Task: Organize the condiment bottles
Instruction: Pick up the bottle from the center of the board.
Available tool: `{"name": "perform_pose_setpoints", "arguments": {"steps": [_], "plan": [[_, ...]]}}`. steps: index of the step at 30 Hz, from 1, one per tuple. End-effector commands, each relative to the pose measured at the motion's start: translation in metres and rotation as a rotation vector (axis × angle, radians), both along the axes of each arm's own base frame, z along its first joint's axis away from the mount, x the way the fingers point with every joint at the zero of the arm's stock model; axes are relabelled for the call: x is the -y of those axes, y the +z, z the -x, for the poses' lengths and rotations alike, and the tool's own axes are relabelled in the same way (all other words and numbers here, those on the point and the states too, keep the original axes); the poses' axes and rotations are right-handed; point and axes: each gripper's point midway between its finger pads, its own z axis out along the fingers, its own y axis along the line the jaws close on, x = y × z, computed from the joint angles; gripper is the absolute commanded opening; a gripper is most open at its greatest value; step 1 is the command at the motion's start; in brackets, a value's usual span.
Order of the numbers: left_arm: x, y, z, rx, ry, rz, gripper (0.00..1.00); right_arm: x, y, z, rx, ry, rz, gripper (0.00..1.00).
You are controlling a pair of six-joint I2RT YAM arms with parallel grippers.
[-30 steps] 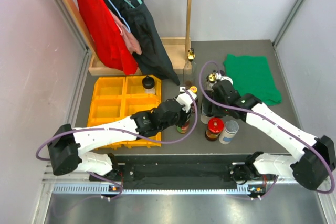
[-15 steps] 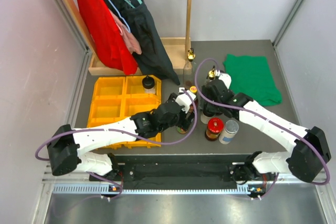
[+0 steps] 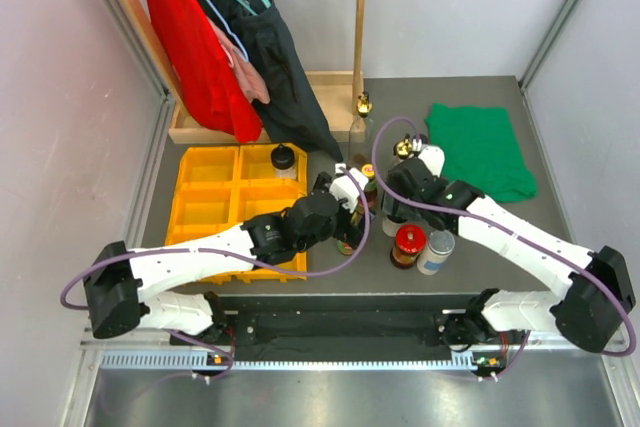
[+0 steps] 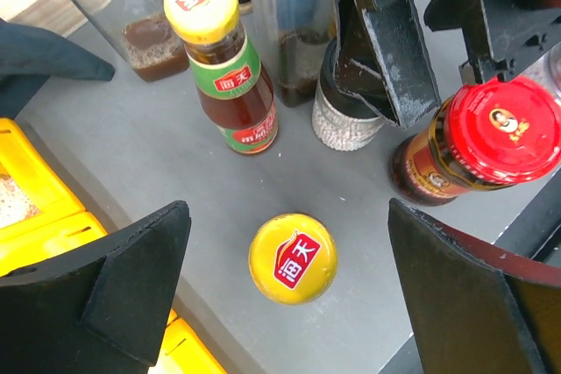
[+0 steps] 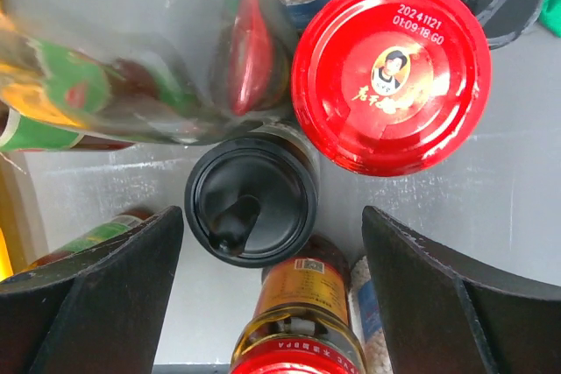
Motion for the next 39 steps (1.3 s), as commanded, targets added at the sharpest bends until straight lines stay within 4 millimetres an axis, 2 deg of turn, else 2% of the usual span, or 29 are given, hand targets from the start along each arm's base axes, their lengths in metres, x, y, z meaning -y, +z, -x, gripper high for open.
{"name": "perform_pose_setpoints", "arguments": {"steps": [1,5,14,25,36,39], "plan": [[0.004,0.031,-0.001,0.044,0.007,0.101,0.99,-0.001,0.008,0.005,0.031,0.010,-0.002,0.82],[0.002,0.035,-0.001,0.048,0.013,0.115,0.99,-0.010,0.009,0.006,0.061,0.046,-0.025,0.84],[-0.006,0.040,-0.003,0.059,0.044,0.125,0.99,-0.013,-0.002,0.007,0.081,0.046,-0.036,0.84],[-0.008,0.042,-0.004,0.062,0.059,0.131,0.99,-0.025,-0.007,-0.004,0.205,0.019,0.005,0.80],[-0.011,0.040,-0.004,0.064,0.070,0.125,0.99,-0.013,-0.016,-0.008,0.205,-0.074,0.058,0.66],[-0.012,0.040,-0.005,0.066,0.071,0.121,0.99,-0.013,-0.016,-0.008,0.205,-0.074,0.058,0.57]]}}
